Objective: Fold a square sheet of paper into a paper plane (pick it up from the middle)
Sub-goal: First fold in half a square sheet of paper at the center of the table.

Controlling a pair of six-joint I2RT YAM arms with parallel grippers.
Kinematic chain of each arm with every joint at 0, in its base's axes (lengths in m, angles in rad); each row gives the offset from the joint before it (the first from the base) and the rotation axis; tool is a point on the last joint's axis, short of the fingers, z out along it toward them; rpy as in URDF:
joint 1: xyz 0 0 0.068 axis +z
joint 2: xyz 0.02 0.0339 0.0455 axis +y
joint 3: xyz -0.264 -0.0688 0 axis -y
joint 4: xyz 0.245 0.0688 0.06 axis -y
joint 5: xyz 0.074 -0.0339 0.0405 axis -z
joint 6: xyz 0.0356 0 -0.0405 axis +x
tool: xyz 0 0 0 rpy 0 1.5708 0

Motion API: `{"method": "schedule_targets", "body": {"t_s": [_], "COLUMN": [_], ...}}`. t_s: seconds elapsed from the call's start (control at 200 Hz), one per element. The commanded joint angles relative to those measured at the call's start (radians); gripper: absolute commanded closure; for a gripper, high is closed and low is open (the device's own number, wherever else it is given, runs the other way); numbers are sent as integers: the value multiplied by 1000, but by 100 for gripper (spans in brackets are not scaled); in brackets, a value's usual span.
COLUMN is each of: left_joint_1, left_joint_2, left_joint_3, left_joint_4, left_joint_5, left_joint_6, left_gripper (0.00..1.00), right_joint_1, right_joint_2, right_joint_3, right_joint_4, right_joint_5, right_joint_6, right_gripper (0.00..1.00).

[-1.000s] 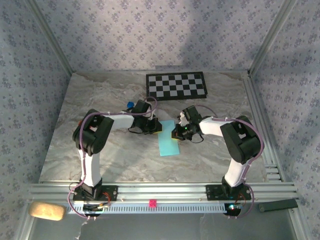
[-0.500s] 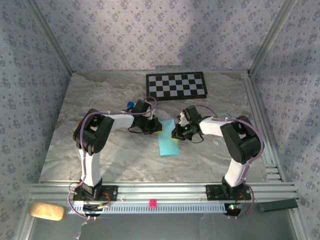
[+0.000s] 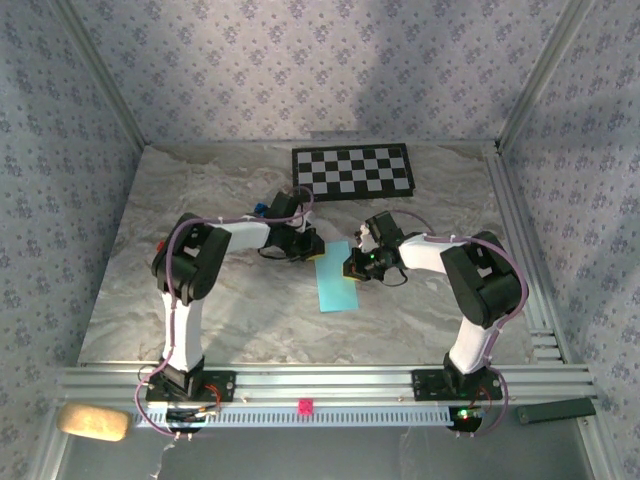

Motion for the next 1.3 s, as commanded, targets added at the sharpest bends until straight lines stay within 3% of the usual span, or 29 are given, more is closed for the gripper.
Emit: {"method": "schedule_targets", "body": {"t_s": [0.0,0.525,1.294], "left_joint_1": [8,61,80], "left_joint_2": [48,44,28], "left_joint_3": [1,24,54], "left_joint_4": [-25,-45,-76], "left_joint_5": [-35,-191,-323], "left_joint_6": [3,-72,-162], "left_gripper": [87,89,89], "right_joint_1": [-6,-10,-12], "right_joint_2": [79,73,70], "right_joint_3": [-64,-68,-81], "right_joint_4": [-170,-172,-155], "right_joint_5": [154,157,153], "right_joint_6": [-17,-20,-15], "right_gripper": [100,100,100]}}
